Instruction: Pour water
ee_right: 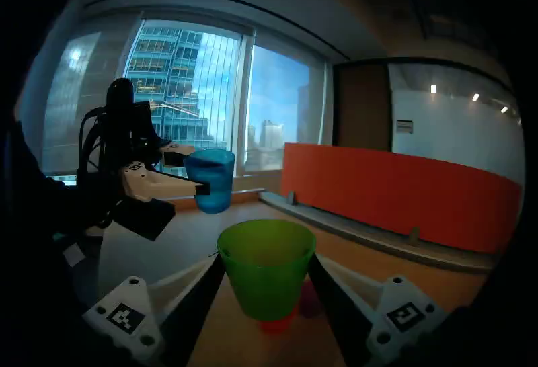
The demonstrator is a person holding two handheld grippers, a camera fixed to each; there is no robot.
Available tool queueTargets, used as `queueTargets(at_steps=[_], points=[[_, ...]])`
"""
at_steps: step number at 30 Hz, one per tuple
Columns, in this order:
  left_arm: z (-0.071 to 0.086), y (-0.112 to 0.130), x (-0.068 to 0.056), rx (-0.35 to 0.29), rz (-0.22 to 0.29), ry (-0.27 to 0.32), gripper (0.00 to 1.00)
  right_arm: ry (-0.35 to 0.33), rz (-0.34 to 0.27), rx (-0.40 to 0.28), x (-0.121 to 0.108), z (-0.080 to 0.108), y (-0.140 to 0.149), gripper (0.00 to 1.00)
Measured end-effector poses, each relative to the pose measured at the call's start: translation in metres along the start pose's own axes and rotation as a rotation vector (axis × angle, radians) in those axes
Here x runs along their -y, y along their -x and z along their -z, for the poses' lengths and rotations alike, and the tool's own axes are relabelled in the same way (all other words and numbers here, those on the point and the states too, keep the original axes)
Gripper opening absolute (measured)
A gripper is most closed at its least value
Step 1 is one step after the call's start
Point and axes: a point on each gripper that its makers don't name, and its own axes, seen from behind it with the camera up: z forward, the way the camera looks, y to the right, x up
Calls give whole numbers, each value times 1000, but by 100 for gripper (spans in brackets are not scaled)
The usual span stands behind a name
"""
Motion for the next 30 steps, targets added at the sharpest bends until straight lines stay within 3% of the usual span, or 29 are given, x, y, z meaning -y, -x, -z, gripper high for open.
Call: queueTargets(at_steps=[20, 30], points=[[-5, -23, 0, 3, -210, -46, 83, -60, -7, -5, 19, -14, 1, 89], [-5, -33, -6, 4, -328, -49, 83, -84, -6, -2, 27, -21, 4, 89]])
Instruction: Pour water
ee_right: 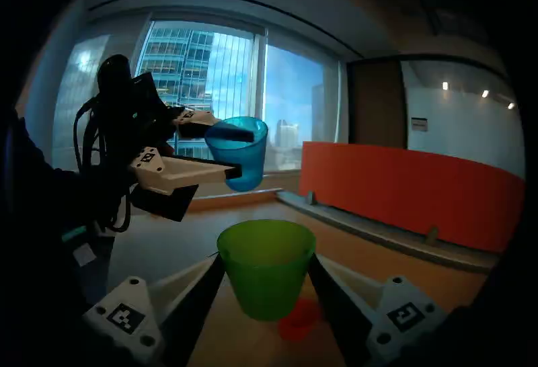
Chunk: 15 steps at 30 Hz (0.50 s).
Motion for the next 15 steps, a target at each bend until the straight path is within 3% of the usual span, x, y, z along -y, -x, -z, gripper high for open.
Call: queueTargets(at_steps=[15], points=[[-4, -9, -1, 18, -109, -17, 83, -37, -3, -9, 12, -6, -3, 89]])
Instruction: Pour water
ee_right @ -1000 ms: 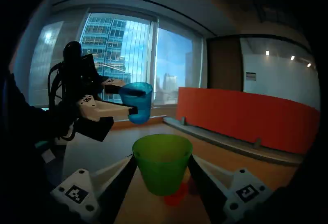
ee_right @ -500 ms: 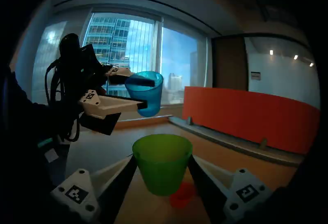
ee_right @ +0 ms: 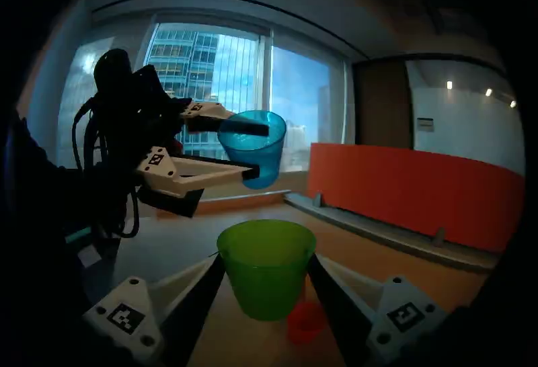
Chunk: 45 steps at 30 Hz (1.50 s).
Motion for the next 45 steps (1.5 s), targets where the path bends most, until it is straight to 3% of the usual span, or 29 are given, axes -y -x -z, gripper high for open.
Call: queueTargets(at_steps=[30, 45], points=[[-13, -14, 1, 6, -194, -30, 83, -32, -6, -12, 8, -8, -1, 88], [-16, -21, 0, -1, -260, -33, 83, -38, -5, -16, 8, -12, -2, 88]])
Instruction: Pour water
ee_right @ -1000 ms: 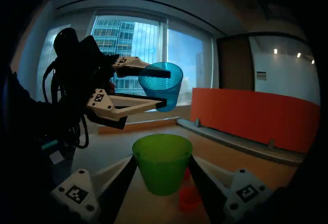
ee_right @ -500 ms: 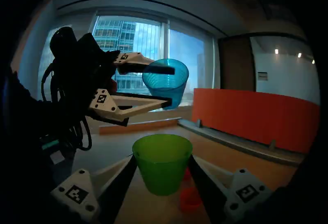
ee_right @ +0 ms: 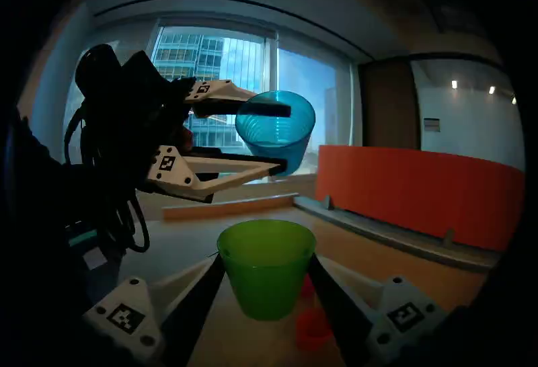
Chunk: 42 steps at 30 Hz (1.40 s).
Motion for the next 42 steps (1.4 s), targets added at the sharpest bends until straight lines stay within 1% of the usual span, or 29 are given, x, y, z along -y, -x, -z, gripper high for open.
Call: queueTargets(at_steps=[21, 26, 42], points=[[0, -8, 0, -10, -76, -9, 83, 5, 6, -1, -2, 1, 0, 88], [0, -10, -1, -14, -85, -12, 83, 6, 10, -3, -2, 2, -1, 88], [-1, -12, 2, -14, -132, -18, 83, 10, 17, -3, -3, 4, -2, 88]])
